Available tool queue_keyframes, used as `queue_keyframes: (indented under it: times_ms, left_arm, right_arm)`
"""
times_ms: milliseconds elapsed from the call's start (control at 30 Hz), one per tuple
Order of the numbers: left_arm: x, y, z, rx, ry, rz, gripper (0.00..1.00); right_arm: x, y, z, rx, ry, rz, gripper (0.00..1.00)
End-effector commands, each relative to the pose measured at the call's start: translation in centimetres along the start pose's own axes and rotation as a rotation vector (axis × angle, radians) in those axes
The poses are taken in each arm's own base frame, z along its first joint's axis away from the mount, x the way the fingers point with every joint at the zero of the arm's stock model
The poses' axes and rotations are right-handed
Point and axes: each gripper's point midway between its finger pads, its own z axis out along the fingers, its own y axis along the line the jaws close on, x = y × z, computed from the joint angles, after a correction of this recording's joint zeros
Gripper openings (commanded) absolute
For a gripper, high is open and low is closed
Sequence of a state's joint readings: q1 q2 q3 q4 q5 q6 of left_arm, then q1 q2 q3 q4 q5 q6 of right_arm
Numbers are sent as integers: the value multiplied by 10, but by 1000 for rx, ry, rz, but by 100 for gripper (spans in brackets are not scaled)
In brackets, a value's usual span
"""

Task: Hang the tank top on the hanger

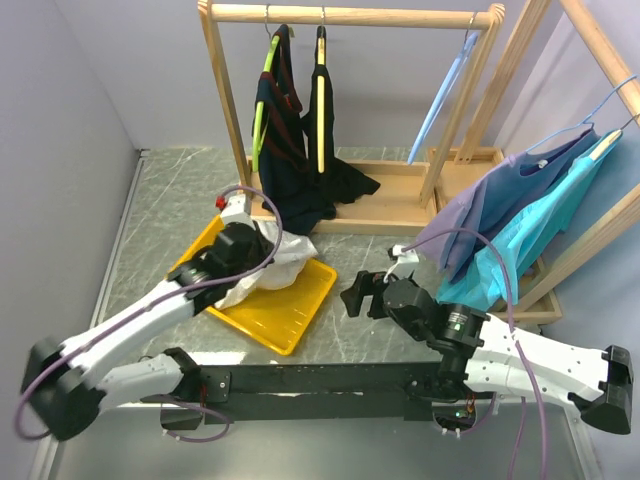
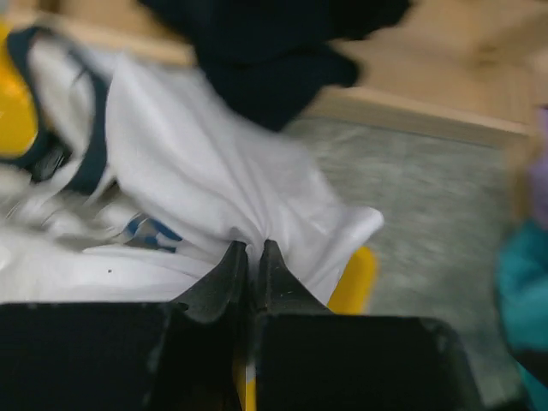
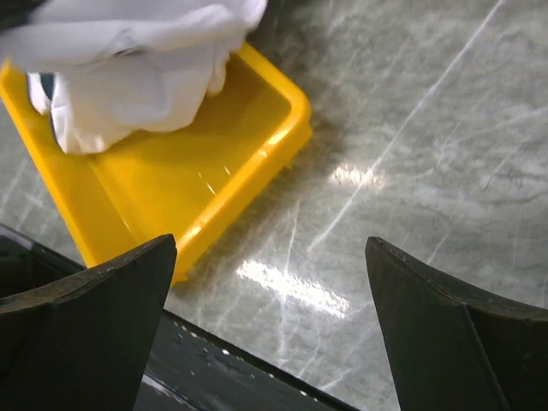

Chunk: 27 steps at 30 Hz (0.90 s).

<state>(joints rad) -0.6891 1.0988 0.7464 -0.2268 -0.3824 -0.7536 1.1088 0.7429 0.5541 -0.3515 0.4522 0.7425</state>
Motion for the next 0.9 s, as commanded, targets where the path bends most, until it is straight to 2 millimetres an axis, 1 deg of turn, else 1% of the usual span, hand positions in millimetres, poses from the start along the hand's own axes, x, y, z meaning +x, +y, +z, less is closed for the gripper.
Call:
queue_keyframes:
  times_ms: [0,33,67,133,167,200,233,267,300,333,367,400,433,467,500,533,567,600,633,667,700,733,767,800,833,867]
  left_arm:
    - [-44,-76,-68,328,-57,120,1]
    - [-42,-84,-76,363,-46,141,1]
    - [-38,-101,-89,426,-36,182,1]
    - [-29,-117,-100,487,-5,217,1]
    - [-15,-132,-110,565,36,252,1]
    - [-12,-141,-113,600,39,255,7]
    - [-8,-146,-114,616,46,256,12]
    - [5,-151,-111,632,75,269,14]
    - [10,-153,-108,636,89,268,30]
    - [13,-152,-102,621,94,257,48]
    - [14,-146,-91,558,91,229,61]
    - [15,-140,-85,514,88,212,69]
    - [20,-128,-79,454,100,198,74]
    - [16,-119,-76,387,85,119,76]
    - [8,-100,-67,277,32,84,71]
    - [13,-75,-62,172,34,76,70]
    - [8,-58,-61,92,18,-16,70]
    - [0,-37,-57,0,-34,-50,71]
    - [7,-15,-53,-66,-31,-72,73]
    - [1,9,-51,-131,-54,-135,72]
    - [3,21,-48,-151,-48,-166,72]
    - [10,53,-37,-220,-41,-206,72]
    - [8,57,-36,-191,-45,-252,76]
    - [11,65,-34,-194,-38,-277,83]
    - [19,82,-32,-234,-34,-294,84]
    - [19,85,-33,-240,-48,-325,84]
  right_arm:
    - [-44,8,-13,22,-120,22,100]
    - [-49,8,-16,28,-133,28,100]
    - [-54,2,-20,52,-153,34,100]
    - [-66,-1,-28,68,-189,61,100]
    - [-68,-7,-34,85,-195,75,100]
    - [-76,-12,-39,112,-225,88,100]
    - [-78,-15,-43,120,-235,97,100]
    - [-80,-20,-48,127,-244,115,100]
    - [-83,-22,-51,132,-256,124,100]
    - [-83,-23,-53,126,-258,131,100]
    - [-83,-21,-56,106,-260,135,100]
    - [-80,-22,-55,102,-253,130,100]
    - [-76,-20,-54,84,-234,115,100]
    - [-73,-17,-52,75,-222,105,100]
    - [-68,-15,-49,66,-204,92,100]
    - [-63,-11,-47,47,-175,79,100]
    - [-59,-6,-42,36,-155,61,100]
    - [-55,0,-39,19,-134,47,100]
    - [-51,4,-36,9,-112,31,100]
    - [-44,11,-30,7,-84,3,99]
    - [-45,19,-28,-4,-78,-11,99]
    - [-38,24,-21,6,-53,-53,99]
    - [-40,35,-20,-8,-48,-74,99]
    - [-40,40,-16,-10,-40,-94,99]
    - [-32,43,-6,8,-7,-159,98]
    - [-40,54,-3,-2,-16,-167,95]
